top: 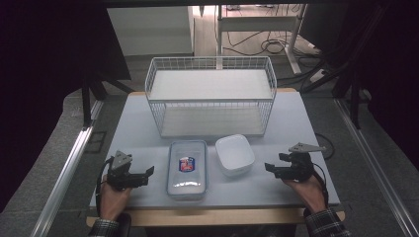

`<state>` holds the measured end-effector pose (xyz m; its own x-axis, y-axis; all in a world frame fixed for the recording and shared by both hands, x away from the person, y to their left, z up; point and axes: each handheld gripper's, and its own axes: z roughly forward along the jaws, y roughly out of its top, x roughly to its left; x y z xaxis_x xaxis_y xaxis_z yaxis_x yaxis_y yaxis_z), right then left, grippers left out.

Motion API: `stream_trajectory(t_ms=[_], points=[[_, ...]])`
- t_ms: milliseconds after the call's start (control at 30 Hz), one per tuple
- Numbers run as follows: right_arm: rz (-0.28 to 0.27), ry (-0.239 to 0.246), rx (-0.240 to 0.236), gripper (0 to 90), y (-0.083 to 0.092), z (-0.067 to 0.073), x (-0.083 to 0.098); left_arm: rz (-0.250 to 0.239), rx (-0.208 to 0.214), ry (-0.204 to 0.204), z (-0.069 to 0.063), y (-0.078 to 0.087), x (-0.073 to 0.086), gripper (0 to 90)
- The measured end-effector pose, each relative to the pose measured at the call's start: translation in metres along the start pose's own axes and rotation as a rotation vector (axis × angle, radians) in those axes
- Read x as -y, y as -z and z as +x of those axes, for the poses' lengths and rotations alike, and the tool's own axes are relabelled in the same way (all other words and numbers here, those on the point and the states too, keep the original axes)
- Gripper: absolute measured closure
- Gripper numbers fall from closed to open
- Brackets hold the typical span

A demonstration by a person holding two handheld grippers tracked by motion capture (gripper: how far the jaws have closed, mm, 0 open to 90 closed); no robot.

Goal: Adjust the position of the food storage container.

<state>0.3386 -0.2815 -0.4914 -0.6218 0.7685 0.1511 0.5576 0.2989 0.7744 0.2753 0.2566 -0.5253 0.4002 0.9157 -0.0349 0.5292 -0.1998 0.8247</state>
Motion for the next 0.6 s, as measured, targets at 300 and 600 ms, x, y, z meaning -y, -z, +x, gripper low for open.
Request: stream_trajectory(t_ms=[300, 600], points=[[0.014, -0.001, -0.017, 31.5, -0.004, -0.001, -0.001, 0.005, 0.003, 0.004, 0.0, -0.004, 0.0, 3.3], [0.041, 0.064, -0.058, 61.2, -0.002, 0.011, -0.013, -0.007, -0.009, -0.009, -0.001, 0.0, 0.001, 3.4]])
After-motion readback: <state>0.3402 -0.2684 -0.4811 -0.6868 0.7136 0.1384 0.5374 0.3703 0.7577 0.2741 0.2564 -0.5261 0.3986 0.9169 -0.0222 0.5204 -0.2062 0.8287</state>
